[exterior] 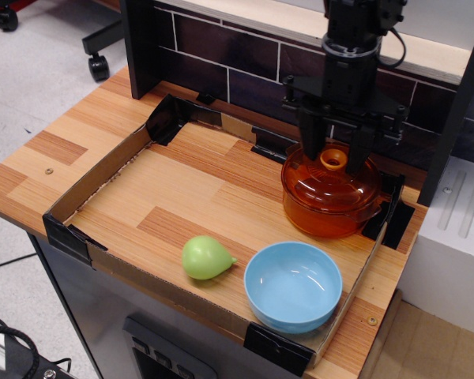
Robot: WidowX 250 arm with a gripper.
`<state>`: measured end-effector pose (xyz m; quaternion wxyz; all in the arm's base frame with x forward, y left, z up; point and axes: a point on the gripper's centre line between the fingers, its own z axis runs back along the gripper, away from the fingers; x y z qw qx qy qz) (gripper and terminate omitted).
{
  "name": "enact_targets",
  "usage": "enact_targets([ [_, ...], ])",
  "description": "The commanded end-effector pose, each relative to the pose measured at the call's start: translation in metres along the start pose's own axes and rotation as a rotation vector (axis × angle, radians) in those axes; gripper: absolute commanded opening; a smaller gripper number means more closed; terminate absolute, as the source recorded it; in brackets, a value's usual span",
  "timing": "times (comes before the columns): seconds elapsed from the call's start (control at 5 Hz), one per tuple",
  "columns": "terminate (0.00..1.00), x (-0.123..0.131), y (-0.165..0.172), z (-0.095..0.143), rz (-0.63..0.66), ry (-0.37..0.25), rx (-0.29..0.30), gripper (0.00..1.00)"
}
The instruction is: Put lid on pot
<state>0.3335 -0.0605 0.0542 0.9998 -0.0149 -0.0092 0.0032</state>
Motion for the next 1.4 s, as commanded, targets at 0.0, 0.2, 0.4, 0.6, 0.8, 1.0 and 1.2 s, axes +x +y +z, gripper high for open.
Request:
enact_targets([
  [0.0, 0.00, 0.001, 0.011, 0.040, -0.042, -0.089, -0.058, 1.00],
  [0.2, 0.00, -0.003, 0.021, 0.053, -0.043, -0.093, -0.102, 1.00],
  [0.4, 0.00, -0.007, 0.035, 0.058, -0.015, -0.088, -0.094, 1.00],
  [0.6, 0.00, -0.007, 0.035, 0.058, -0.015, -0.088, -0.094, 1.00],
  [0.8, 0.00, -0.007, 0.035, 0.058, -0.015, -0.088, -0.094, 1.00],
  [1.0, 0.00, -0.007, 0.035, 0.058, -0.015, -0.088, -0.094, 1.00],
  [1.2, 1.00, -0.007, 0.035, 0.058, -0.015, -0.088, -0.094, 1.00],
])
